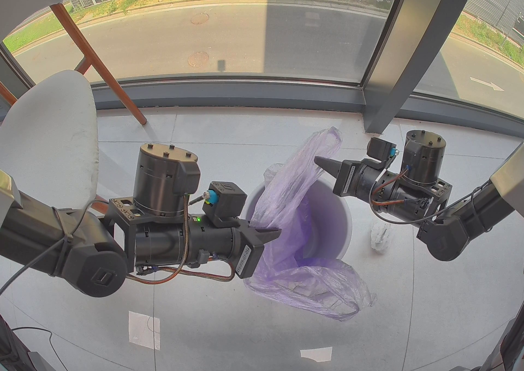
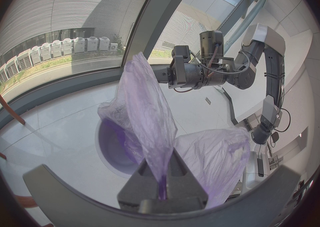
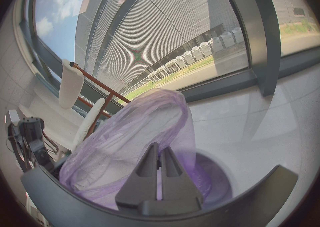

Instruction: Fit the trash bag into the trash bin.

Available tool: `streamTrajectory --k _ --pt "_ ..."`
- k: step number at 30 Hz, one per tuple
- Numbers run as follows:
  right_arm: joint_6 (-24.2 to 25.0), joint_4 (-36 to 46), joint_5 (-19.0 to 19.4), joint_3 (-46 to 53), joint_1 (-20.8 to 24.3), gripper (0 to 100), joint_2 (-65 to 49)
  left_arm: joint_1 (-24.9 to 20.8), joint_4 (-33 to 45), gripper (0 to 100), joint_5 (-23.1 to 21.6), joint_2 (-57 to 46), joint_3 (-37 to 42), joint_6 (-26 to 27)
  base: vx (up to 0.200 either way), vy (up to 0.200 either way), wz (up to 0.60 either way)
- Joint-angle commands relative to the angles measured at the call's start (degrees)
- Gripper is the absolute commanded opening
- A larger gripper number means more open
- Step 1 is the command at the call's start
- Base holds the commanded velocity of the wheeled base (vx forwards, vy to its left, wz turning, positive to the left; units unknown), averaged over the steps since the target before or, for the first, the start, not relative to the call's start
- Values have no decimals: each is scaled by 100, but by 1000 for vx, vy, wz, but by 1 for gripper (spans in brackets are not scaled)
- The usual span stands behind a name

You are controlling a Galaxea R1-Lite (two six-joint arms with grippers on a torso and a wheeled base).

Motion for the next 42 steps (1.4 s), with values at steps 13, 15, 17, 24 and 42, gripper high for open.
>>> streamTrajectory --k 13,15,17,24,42 --pt "-327 -72 16 0 -677 0 -111 113 5 100 23 74 -133 -314 0 0 0" --pt "-292 -178 25 0 -686 0 -111 113 5 100 32 30 -37 -323 0 0 0" --pt "-274 -345 34 9 -686 0 -93 113 5 100 41 21 34 -314 0 0 0" --pt "-283 -380 25 27 -704 0 -58 95 14 100 111 -58 218 -306 0 0 0" --pt "-283 -380 16 -17 -686 0 -23 -309 14 100 129 -93 693 -279 0 0 0"
